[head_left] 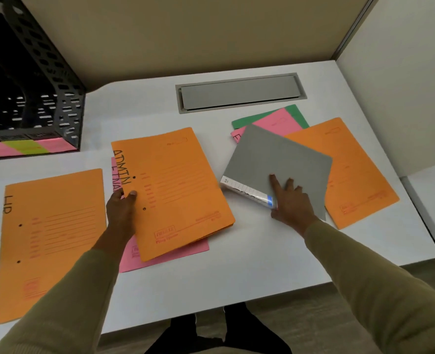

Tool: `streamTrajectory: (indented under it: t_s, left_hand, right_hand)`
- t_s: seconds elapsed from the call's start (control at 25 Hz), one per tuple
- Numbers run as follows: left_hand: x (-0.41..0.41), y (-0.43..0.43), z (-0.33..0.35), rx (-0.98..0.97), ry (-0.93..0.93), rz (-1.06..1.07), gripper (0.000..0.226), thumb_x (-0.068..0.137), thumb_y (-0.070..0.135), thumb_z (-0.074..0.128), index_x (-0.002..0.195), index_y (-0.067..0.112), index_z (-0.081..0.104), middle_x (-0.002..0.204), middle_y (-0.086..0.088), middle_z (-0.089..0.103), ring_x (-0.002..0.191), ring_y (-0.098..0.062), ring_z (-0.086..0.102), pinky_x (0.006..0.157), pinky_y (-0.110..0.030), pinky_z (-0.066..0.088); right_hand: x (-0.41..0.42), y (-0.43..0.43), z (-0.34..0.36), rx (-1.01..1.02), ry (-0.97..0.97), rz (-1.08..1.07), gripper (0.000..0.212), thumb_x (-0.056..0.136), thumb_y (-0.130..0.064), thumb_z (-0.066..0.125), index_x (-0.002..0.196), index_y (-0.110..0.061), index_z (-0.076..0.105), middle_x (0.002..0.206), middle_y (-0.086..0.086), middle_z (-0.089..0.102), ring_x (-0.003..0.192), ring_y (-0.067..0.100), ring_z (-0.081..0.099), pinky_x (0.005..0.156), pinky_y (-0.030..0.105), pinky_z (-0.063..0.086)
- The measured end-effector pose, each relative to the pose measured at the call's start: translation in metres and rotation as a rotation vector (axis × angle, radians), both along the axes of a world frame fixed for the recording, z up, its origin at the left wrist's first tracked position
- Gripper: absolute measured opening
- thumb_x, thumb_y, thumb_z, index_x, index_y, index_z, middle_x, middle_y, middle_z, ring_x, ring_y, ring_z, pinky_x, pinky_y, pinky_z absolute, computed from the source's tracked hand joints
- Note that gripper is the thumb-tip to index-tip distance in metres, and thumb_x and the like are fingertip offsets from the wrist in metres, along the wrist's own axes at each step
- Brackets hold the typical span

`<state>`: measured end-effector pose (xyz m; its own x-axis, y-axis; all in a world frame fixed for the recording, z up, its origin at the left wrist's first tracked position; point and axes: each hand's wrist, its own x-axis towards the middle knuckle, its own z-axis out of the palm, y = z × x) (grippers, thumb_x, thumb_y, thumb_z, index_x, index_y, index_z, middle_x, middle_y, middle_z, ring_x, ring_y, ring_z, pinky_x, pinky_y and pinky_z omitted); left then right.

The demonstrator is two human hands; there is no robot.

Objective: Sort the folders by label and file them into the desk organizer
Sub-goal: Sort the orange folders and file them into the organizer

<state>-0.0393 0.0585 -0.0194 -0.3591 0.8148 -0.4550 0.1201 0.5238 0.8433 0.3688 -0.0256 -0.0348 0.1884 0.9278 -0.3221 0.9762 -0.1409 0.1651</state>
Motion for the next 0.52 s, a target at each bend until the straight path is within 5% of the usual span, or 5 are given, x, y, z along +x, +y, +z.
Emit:
streamTrajectory:
  t_s: [0.16,0.24,0.36,0.52]
  left_hand:
    - [-0.003,-0.007,-0.008,-0.066,0.01,-0.036,0.026,0.093,0.024,0.059,0.118,0.019,0.065,0.117,-0.006,0.068,0.101,-0.032,0.067,0.09,-0.05,0.055]
    - [0.008,-0.011,-0.008,-0.078,-0.015,-0.07,0.024,0.096,0.021,0.057,0.118,0.017,0.063,0.114,-0.007,0.069,0.098,-0.031,0.067,0.086,-0.047,0.056]
    - [0.036,-0.018,-0.008,-0.093,-0.09,-0.12,0.025,0.097,0.017,0.056,0.121,0.013,0.063,0.111,-0.007,0.07,0.094,-0.028,0.068,0.078,-0.04,0.057]
    - [0.076,-0.027,-0.013,-0.146,-0.137,-0.225,0.024,0.094,0.012,0.06,0.117,0.015,0.067,0.112,-0.009,0.072,0.098,-0.029,0.069,0.088,-0.046,0.057]
  right_hand:
    - [-0.001,0.012,0.026,0.145,0.125,-0.074,0.09,0.075,-0.046,0.069,0.149,-0.017,0.028,0.113,0.025,0.056,0.082,0.042,0.063,0.067,0.043,0.052]
    - [0.003,0.021,0.05,0.246,0.224,-0.13,0.076,0.078,-0.053,0.063,0.14,-0.019,0.036,0.099,0.018,0.06,0.079,0.04,0.064,0.066,0.043,0.055]
    - [0.017,0.031,0.08,0.361,0.274,-0.122,0.067,0.079,-0.05,0.063,0.135,-0.019,0.042,0.101,0.015,0.068,0.085,0.038,0.066,0.068,0.039,0.052]
    - [0.03,0.035,0.107,0.427,0.269,-0.124,0.063,0.081,-0.038,0.067,0.137,-0.018,0.047,0.104,0.014,0.071,0.085,0.037,0.067,0.064,0.034,0.045]
